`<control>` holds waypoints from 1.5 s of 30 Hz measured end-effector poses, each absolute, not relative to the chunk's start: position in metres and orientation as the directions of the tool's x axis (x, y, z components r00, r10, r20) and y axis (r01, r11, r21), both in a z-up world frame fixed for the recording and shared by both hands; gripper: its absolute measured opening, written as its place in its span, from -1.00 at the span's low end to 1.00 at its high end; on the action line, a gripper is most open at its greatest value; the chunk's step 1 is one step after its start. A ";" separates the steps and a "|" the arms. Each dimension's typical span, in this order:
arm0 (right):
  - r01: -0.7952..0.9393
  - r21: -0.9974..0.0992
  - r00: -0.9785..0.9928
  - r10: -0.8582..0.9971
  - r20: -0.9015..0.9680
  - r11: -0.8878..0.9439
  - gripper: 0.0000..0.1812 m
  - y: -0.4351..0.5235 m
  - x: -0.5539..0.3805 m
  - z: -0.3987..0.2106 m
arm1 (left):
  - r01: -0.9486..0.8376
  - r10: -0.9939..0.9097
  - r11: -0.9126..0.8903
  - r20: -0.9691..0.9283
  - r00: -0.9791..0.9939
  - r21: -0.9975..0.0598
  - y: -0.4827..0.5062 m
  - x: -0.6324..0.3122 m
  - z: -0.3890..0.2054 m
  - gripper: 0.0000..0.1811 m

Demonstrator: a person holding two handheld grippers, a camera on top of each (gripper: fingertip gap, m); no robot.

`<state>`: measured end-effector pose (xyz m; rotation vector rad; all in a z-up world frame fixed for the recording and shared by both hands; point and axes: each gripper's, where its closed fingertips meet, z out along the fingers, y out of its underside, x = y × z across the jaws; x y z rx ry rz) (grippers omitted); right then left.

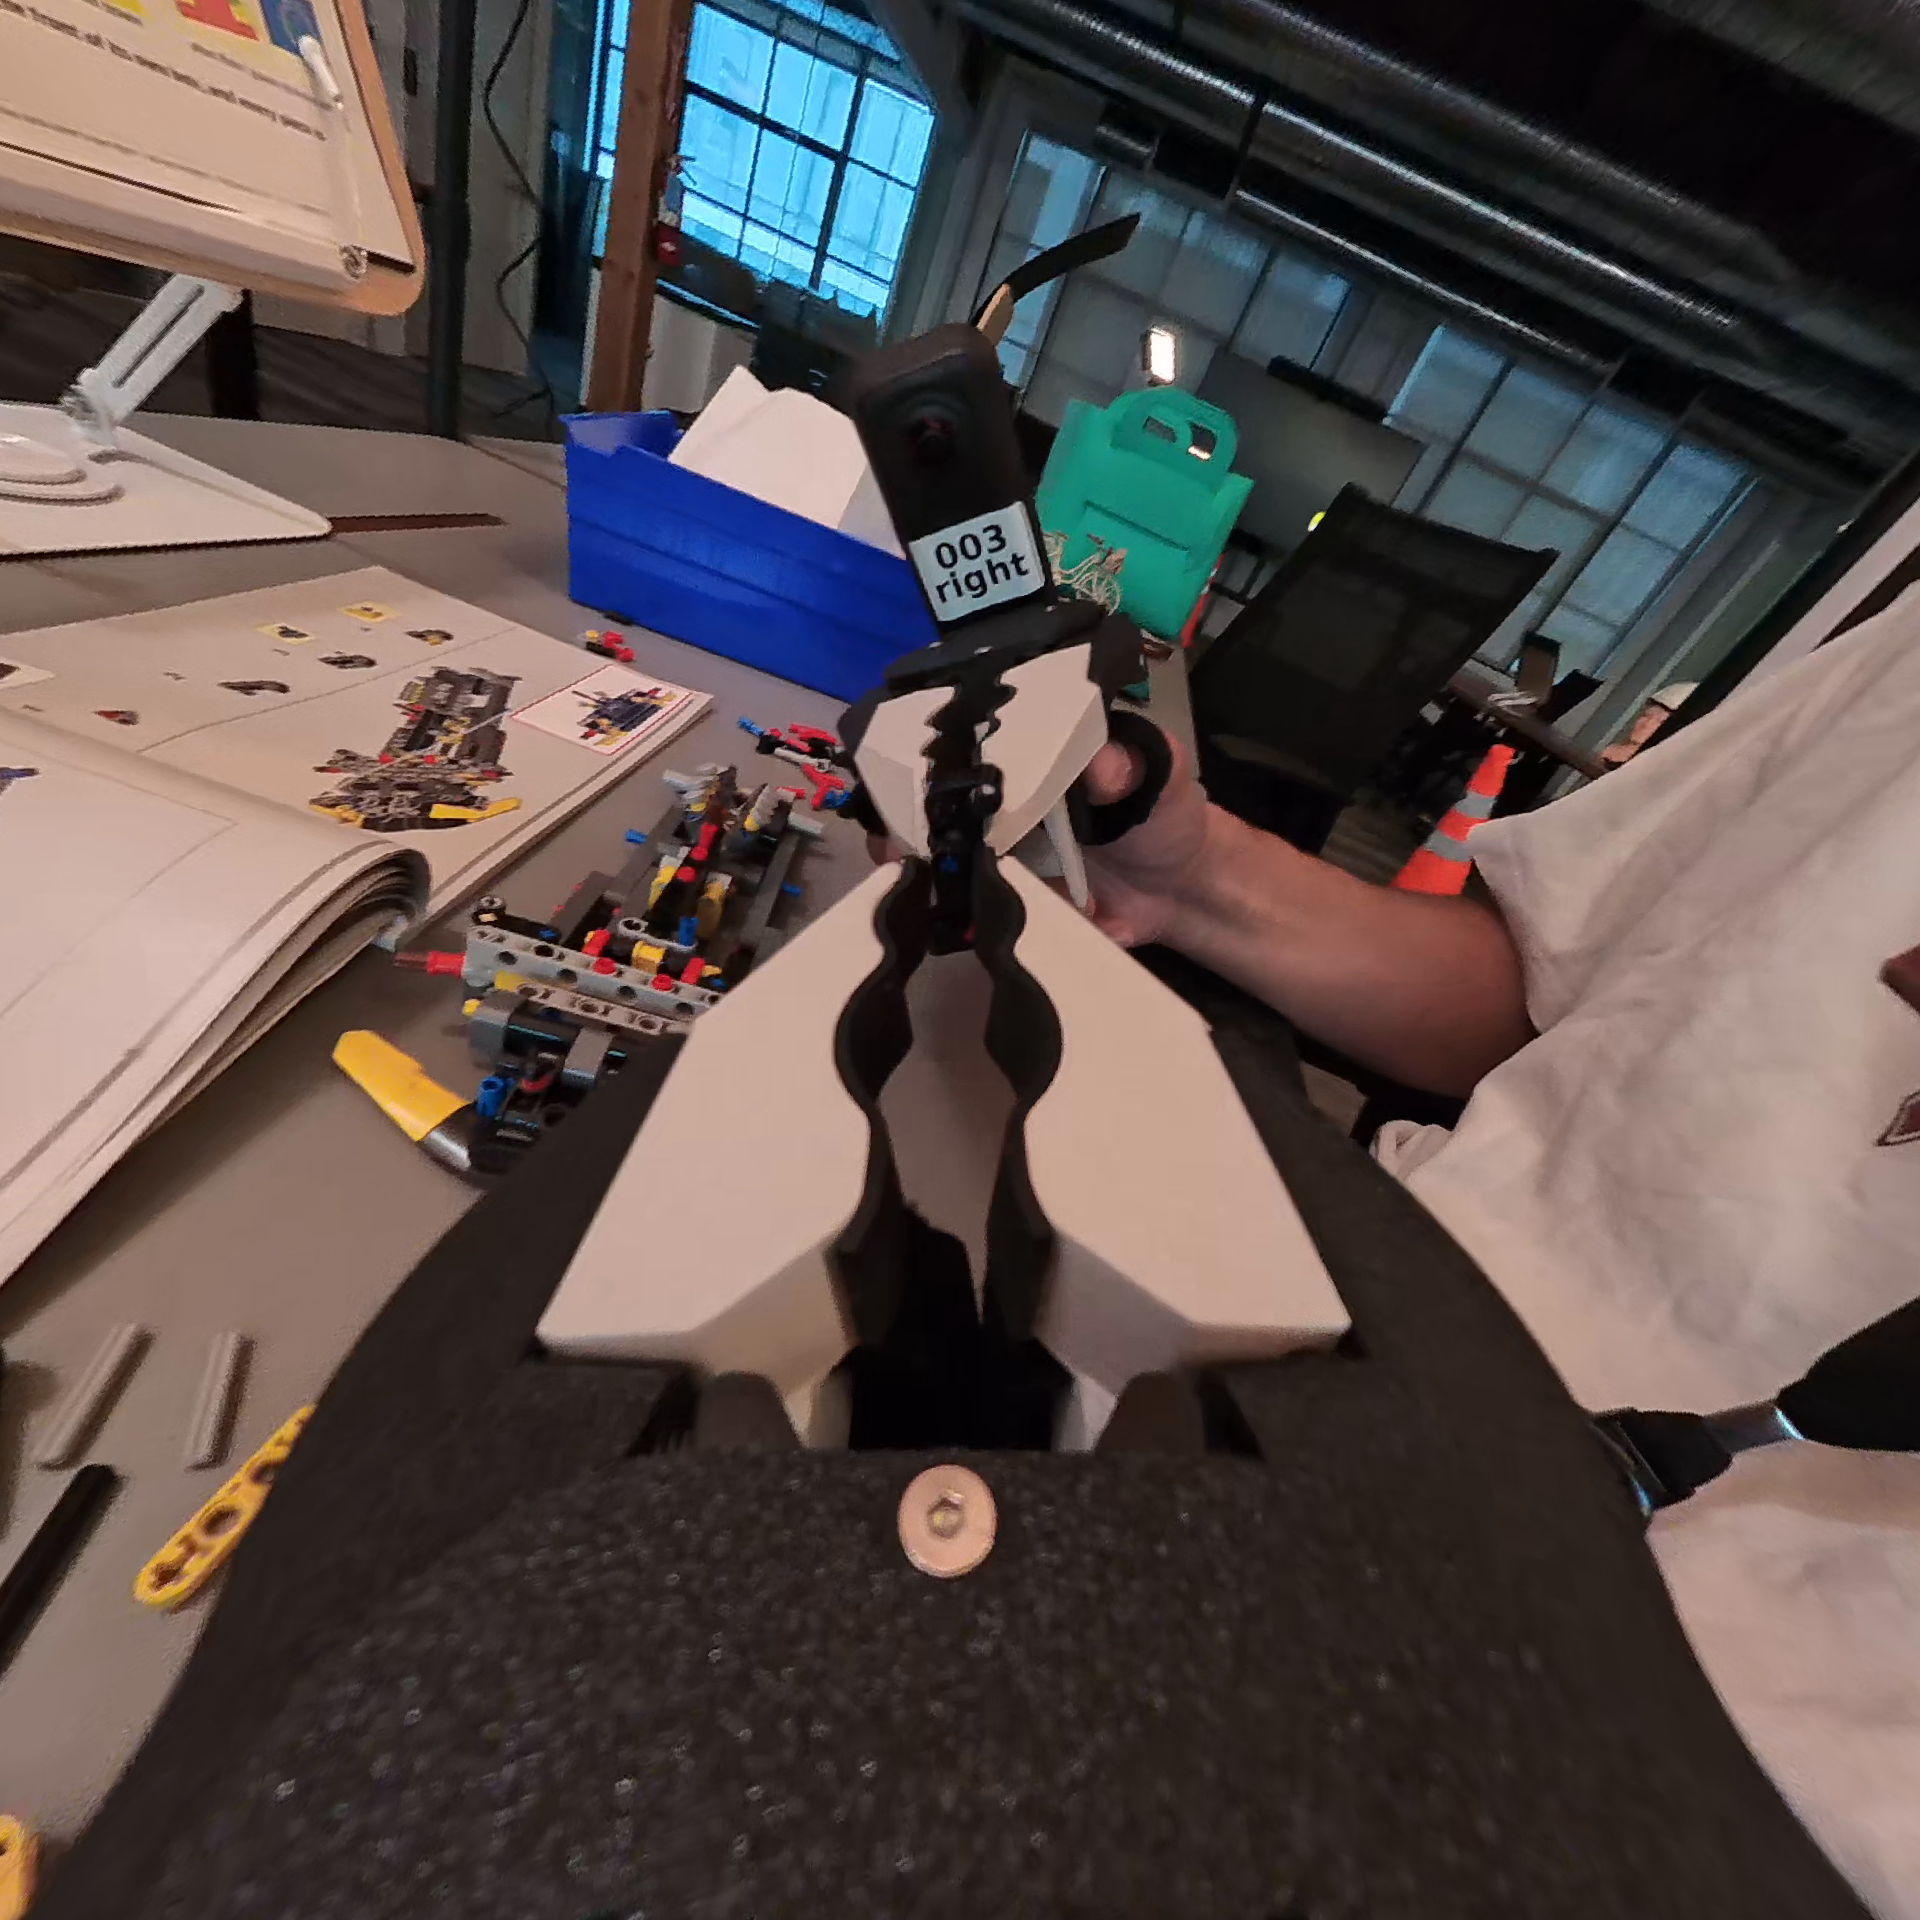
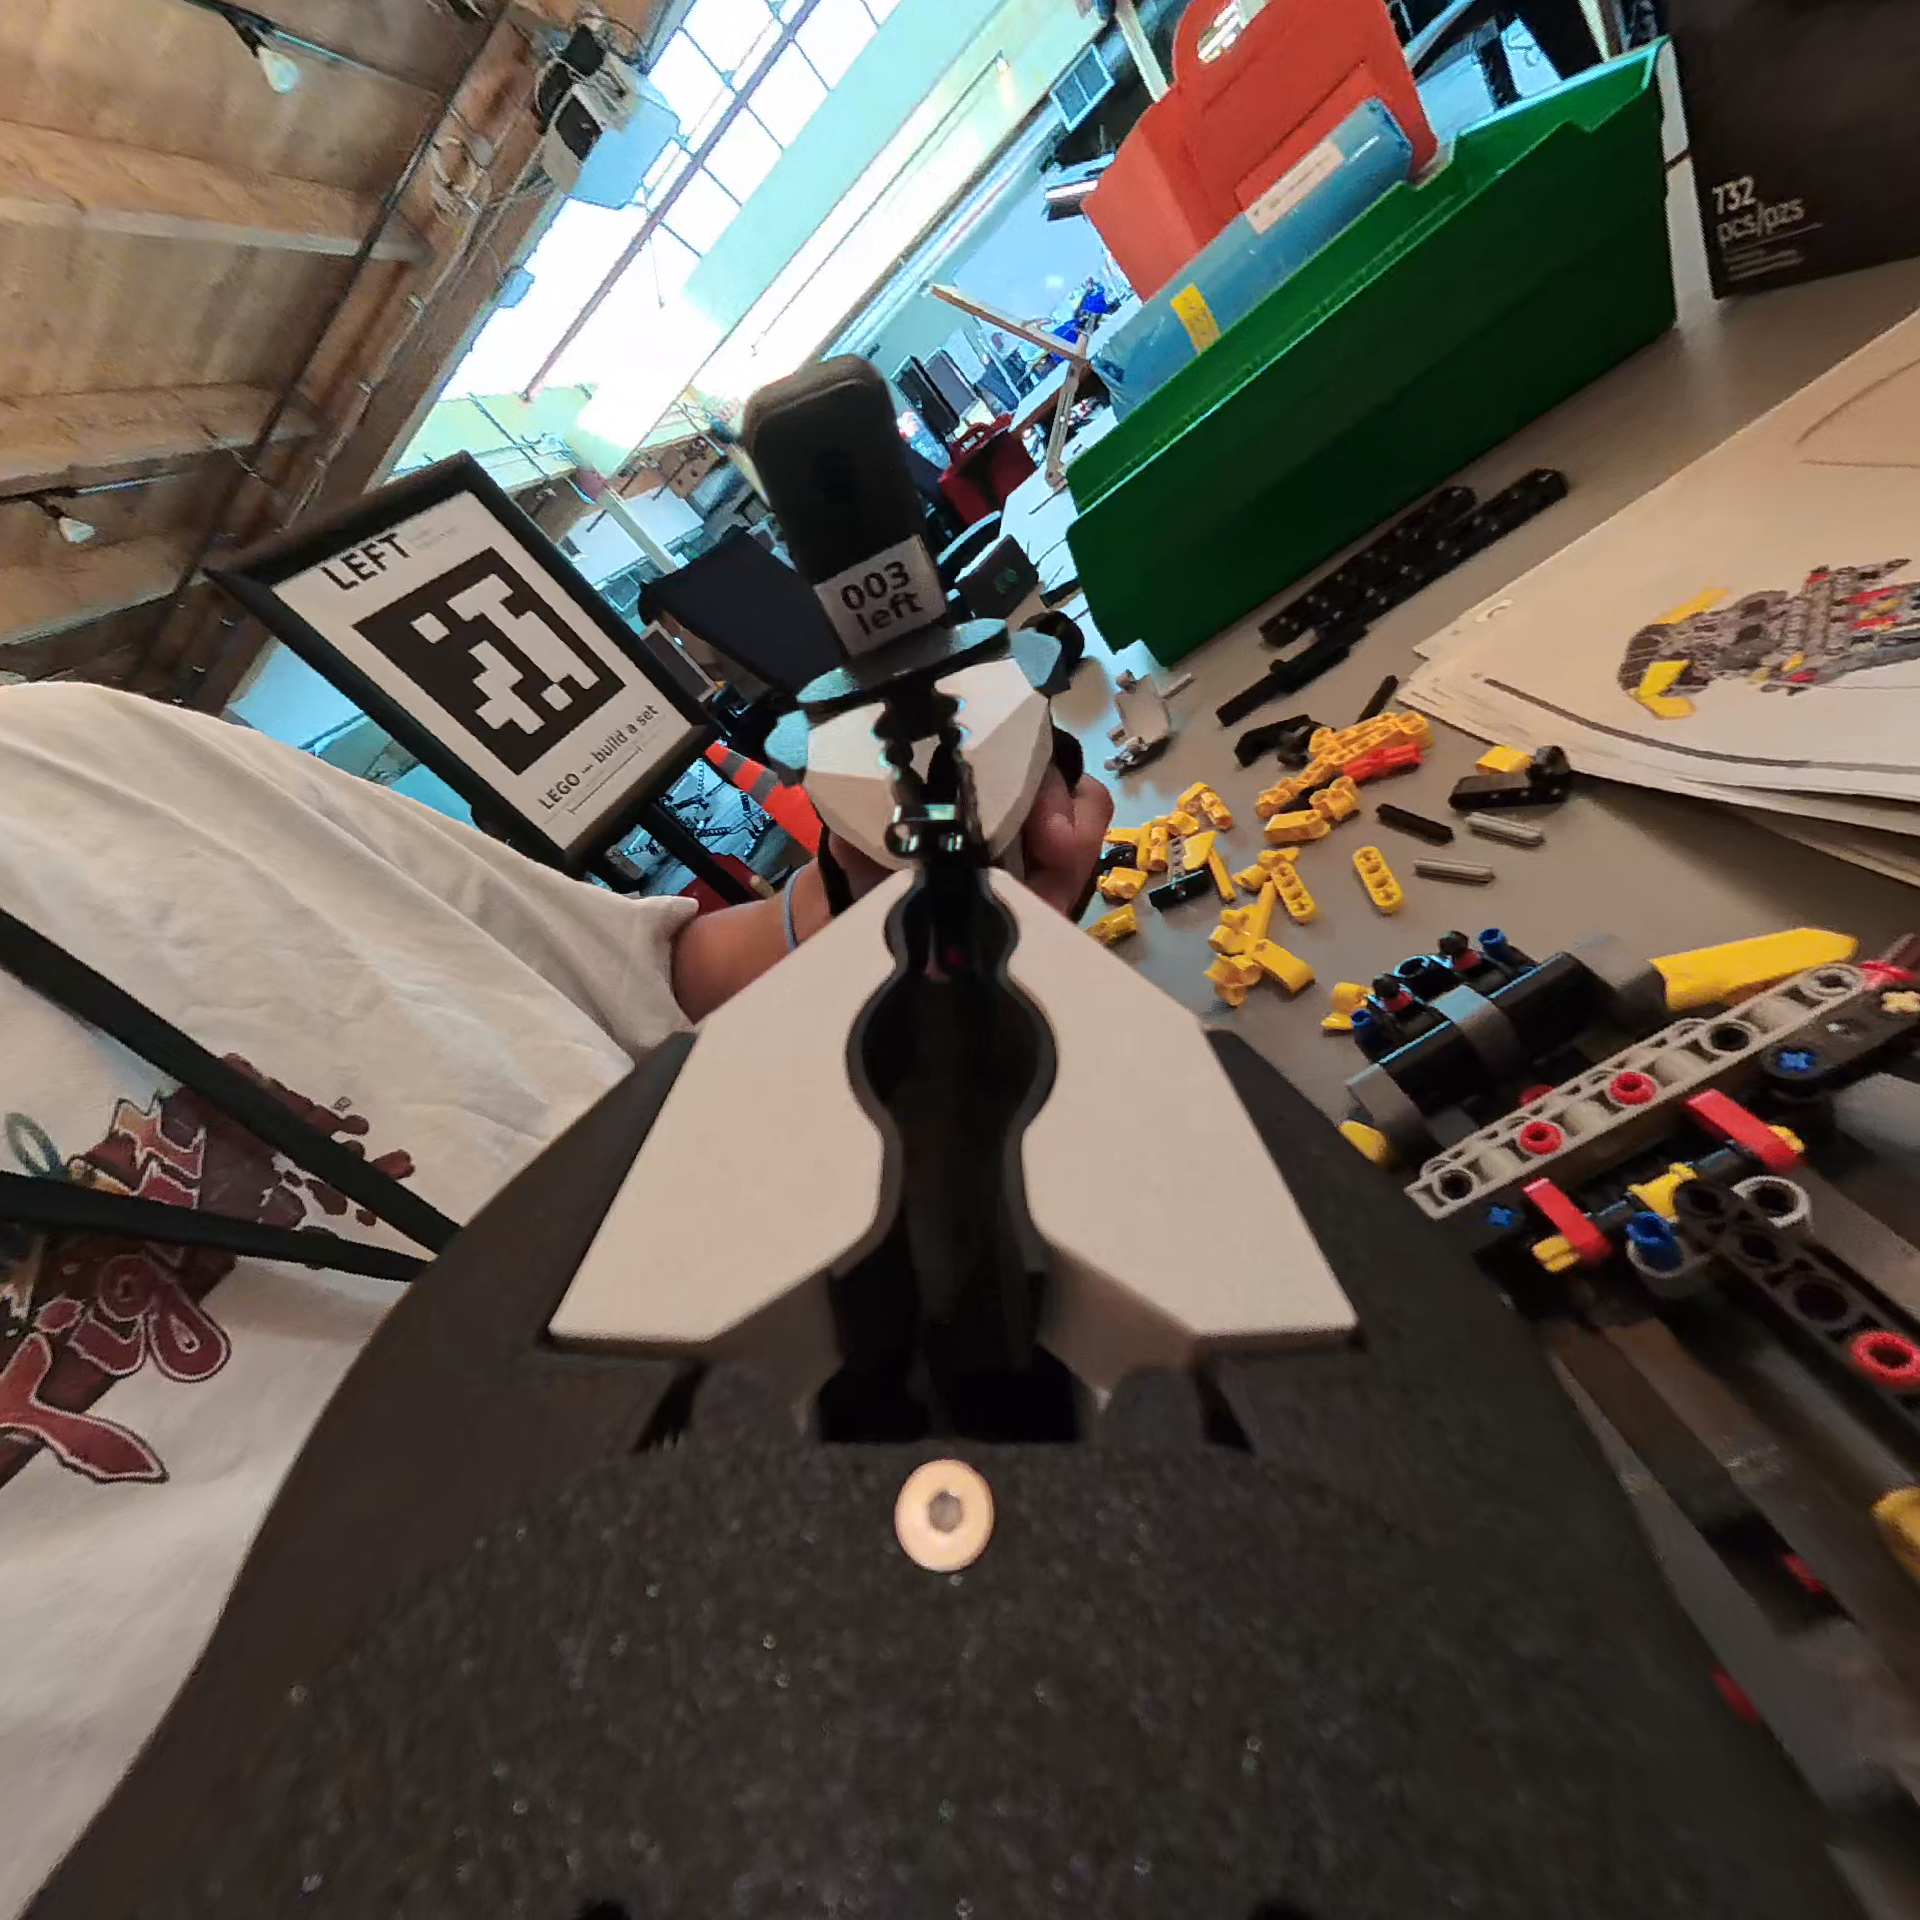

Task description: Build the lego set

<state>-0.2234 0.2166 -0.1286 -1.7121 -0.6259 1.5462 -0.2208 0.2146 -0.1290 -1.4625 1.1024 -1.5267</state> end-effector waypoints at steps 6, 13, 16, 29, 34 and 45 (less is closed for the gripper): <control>-0.148 -0.763 0.120 0.754 -0.646 -0.630 -0.94 0.214 -0.222 -0.124 | -0.054 -0.934 -0.339 0.343 -0.104 -0.939 0.208 -0.218 -0.128 -0.93; 0.038 -0.827 0.325 0.790 -0.520 -0.560 -0.93 0.218 -0.215 -0.143 | -0.134 -0.966 -0.253 0.258 -0.019 -0.958 0.213 -0.215 -0.147 -0.85; 0.194 -0.801 0.440 0.780 -0.445 -0.567 -0.93 0.219 -0.201 -0.153 | -0.168 -0.979 -0.206 0.203 0.030 -0.964 0.218 -0.216 -0.153 -0.76; 0.699 -0.370 0.605 0.782 -0.152 -0.613 -0.93 0.179 -0.148 -0.231 | -0.301 -0.998 -0.048 0.033 0.057 -0.952 0.213 -0.212 -0.177 -0.85; 0.712 -0.332 0.614 0.778 -0.133 -0.618 -0.93 0.179 -0.144 -0.243 | -0.257 -0.994 -0.102 0.090 0.060 -0.961 0.216 -0.215 -0.169 -0.86; 0.661 -0.426 0.624 0.767 -0.145 -0.618 -0.76 0.184 -0.146 -0.242 | -0.293 -0.995 -0.090 0.074 0.064 -0.952 0.216 -0.215 -0.176 -0.86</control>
